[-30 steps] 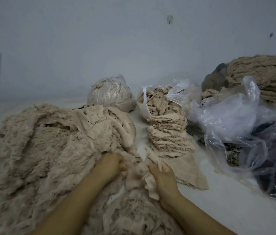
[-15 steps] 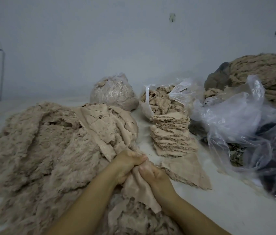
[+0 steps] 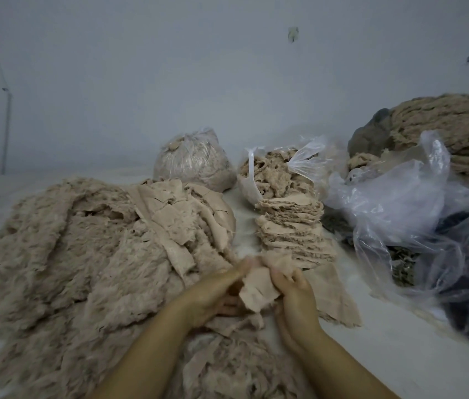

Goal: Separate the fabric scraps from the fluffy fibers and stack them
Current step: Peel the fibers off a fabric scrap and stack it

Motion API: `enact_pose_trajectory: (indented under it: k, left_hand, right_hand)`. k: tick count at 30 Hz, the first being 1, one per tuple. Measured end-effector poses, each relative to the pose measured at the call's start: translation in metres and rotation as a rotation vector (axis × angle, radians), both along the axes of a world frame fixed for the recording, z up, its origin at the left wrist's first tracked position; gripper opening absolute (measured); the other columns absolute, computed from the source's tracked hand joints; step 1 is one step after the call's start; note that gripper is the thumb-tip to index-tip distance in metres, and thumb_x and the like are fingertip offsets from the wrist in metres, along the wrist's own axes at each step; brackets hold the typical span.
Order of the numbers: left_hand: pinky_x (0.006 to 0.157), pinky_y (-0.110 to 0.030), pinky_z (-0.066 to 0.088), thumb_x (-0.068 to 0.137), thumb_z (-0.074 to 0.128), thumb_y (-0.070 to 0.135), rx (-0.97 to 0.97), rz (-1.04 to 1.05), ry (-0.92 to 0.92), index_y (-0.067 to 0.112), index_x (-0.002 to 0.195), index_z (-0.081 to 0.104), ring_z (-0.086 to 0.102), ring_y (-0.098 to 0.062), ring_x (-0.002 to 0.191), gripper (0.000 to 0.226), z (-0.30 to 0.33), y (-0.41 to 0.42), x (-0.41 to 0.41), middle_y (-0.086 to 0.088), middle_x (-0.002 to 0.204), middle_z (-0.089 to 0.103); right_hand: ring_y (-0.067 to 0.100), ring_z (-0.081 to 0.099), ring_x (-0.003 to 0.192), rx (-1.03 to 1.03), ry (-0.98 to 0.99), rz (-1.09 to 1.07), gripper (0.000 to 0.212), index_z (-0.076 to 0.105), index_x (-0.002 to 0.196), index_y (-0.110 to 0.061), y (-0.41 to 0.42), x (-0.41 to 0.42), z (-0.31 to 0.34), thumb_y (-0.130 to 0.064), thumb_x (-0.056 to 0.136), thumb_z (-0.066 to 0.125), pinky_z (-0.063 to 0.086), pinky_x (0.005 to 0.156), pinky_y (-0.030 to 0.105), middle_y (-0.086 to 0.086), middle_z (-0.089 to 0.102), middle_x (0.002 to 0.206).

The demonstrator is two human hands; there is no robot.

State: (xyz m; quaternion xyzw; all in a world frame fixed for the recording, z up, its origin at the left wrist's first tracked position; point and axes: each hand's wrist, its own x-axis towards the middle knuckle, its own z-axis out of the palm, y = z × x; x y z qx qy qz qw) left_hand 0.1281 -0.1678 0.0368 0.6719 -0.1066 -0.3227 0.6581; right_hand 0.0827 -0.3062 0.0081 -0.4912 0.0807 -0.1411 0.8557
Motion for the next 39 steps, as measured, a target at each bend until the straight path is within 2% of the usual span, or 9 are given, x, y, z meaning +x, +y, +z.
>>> enact_pose_trajectory:
  k: [4,10,16,25,29,32,34,37,39]
  left_hand:
    - [0.073,-0.034,0.055,0.084,0.066,0.012,-0.097,0.151,-0.11,0.007,0.099,0.066,0.067,-0.018,0.076,0.016,-0.011,0.0,0.001,-0.009,0.086,0.071]
    - [0.039,-0.014,0.038,0.093,0.052,0.0,-0.11,0.069,-0.199,0.004,0.089,0.065,0.047,-0.003,0.04,0.014,0.003,0.005,-0.004,0.0,0.061,0.062]
    - [0.049,-0.011,0.04,0.098,0.048,0.013,-0.051,0.257,-0.383,0.01,0.074,0.061,0.051,-0.005,0.052,0.028,-0.001,-0.003,-0.007,0.008,0.057,0.06]
    - [0.057,-0.024,0.036,0.096,0.049,0.01,0.168,0.479,-0.651,0.012,0.063,0.052,0.042,-0.01,0.051,0.033,-0.015,0.001,0.0,0.009,0.046,0.046]
    - [0.064,-0.031,0.04,0.098,0.048,0.023,0.223,0.442,-0.726,0.018,0.061,0.05,0.046,-0.003,0.057,0.037,-0.015,0.01,-0.001,0.011,0.058,0.05]
    - [0.079,-0.026,0.047,0.08,0.052,0.054,0.124,0.326,-0.596,0.021,0.098,0.063,0.058,-0.006,0.085,0.039,-0.003,-0.001,-0.006,0.008,0.09,0.062]
    - [0.071,-0.012,0.046,0.079,0.064,0.044,0.092,0.247,-0.55,0.022,0.103,0.064,0.06,0.001,0.083,0.032,-0.001,-0.009,-0.006,0.012,0.092,0.063]
    - [0.058,-0.022,0.042,0.091,0.061,0.014,0.011,0.294,-0.523,0.006,0.073,0.063,0.054,-0.013,0.063,0.019,-0.002,-0.016,-0.007,0.001,0.065,0.059]
    - [0.064,-0.029,0.04,0.094,0.054,0.013,-0.05,0.38,-0.422,-0.009,0.084,0.061,0.052,-0.022,0.07,0.025,-0.003,-0.02,-0.005,-0.014,0.073,0.057]
  right_hand:
    - [0.031,0.068,0.077,0.146,0.073,0.161,0.04,0.06,0.115,0.01,-0.012,0.0,0.005,-0.009,0.08,0.063,0.057,0.056,0.036,0.023,0.068,0.092]
    - [0.026,0.07,0.077,0.065,0.291,0.498,0.046,0.073,0.104,-0.005,-0.029,0.003,0.011,-0.043,0.08,0.065,0.06,0.061,0.033,0.017,0.071,0.098]
    - [0.024,0.068,0.072,0.011,0.185,0.124,0.014,0.067,0.1,-0.001,-0.024,0.006,0.008,-0.008,0.09,0.059,0.056,0.058,0.028,0.014,0.073,0.087]
    - [0.016,0.057,0.059,-0.107,0.066,-0.248,0.018,0.065,0.079,-0.012,-0.033,0.004,0.022,-0.01,0.094,0.055,0.045,0.045,0.02,0.003,0.065,0.068]
    - [0.017,0.061,0.063,-0.32,0.101,-0.075,0.018,0.07,0.08,-0.01,-0.034,0.001,0.026,-0.015,0.093,0.059,0.047,0.051,0.023,0.006,0.069,0.071]
    - [0.017,0.058,0.061,-0.347,0.118,0.121,0.02,0.068,0.08,-0.004,-0.019,-0.002,0.024,-0.016,0.093,0.058,0.045,0.052,0.021,0.01,0.066,0.07]
    - [0.021,0.058,0.065,-0.298,0.108,0.161,0.021,0.069,0.084,-0.001,-0.017,-0.004,0.027,-0.016,0.093,0.058,0.046,0.057,0.027,0.015,0.066,0.075]
    - [0.024,0.06,0.068,-0.295,0.121,0.134,0.025,0.069,0.09,0.007,-0.022,-0.003,0.033,-0.017,0.092,0.059,0.046,0.06,0.029,0.019,0.067,0.079]
    - [0.023,0.058,0.07,-0.355,0.155,0.082,0.027,0.068,0.091,0.009,-0.024,-0.002,0.033,-0.017,0.092,0.06,0.043,0.059,0.027,0.017,0.067,0.078]
